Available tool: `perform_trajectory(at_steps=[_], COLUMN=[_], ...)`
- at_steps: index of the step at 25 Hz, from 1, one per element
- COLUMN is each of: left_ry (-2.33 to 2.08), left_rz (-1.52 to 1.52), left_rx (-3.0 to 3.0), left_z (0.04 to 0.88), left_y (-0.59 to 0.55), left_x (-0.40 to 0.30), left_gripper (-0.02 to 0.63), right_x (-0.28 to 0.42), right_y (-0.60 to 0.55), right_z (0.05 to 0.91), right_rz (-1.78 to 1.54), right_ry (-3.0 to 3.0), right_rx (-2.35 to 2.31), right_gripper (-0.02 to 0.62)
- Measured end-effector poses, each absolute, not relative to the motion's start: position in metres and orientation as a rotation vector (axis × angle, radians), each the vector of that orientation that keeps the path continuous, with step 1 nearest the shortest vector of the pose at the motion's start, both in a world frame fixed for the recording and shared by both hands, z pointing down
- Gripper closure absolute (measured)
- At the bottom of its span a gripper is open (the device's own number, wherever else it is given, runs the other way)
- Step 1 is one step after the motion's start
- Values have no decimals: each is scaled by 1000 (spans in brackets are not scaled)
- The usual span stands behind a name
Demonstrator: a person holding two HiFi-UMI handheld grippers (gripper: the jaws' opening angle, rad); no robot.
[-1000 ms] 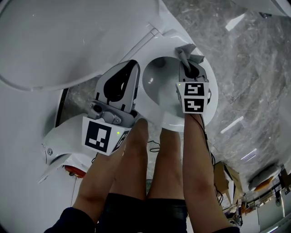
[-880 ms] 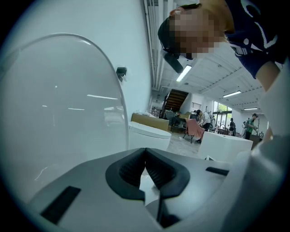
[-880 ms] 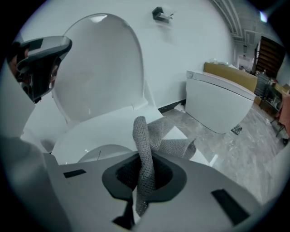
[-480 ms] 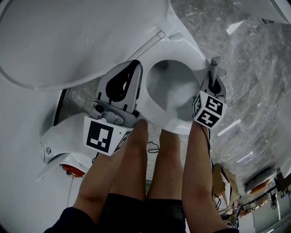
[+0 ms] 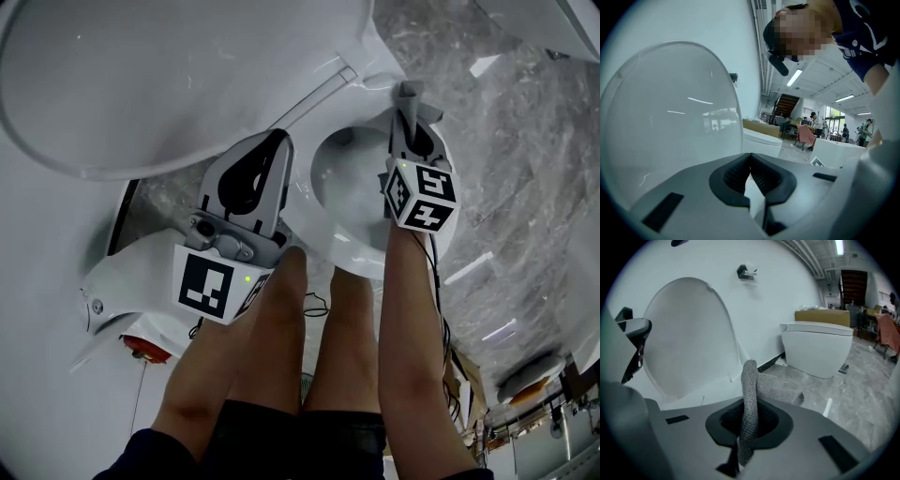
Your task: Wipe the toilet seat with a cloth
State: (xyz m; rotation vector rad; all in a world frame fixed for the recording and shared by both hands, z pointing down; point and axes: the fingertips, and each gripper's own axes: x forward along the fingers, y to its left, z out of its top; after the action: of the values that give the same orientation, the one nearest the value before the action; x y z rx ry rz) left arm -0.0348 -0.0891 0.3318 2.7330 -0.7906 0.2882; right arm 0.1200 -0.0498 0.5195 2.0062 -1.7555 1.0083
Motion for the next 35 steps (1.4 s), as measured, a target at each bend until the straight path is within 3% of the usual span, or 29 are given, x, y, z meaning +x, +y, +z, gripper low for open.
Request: perform_trajectory(at_steps=[13,23,35], left_ry=[-851,-866,-843], left_rz=[274,212,134], left_rx=[2728,2781,2848], left_z=[325,272,137], left_y=[-98,-104,-99], left_x=[-59,-58,-61], left_gripper=[586,586,586], right_x=[-21,16,78], right_y=[-42,-27,-12], right_z=[523,431,200], right_rz=[1202,1028,530], right_ry=[-2193,-2185,-2110], right_rx=[1435,1699,2150], right_gripper=[568,568,568])
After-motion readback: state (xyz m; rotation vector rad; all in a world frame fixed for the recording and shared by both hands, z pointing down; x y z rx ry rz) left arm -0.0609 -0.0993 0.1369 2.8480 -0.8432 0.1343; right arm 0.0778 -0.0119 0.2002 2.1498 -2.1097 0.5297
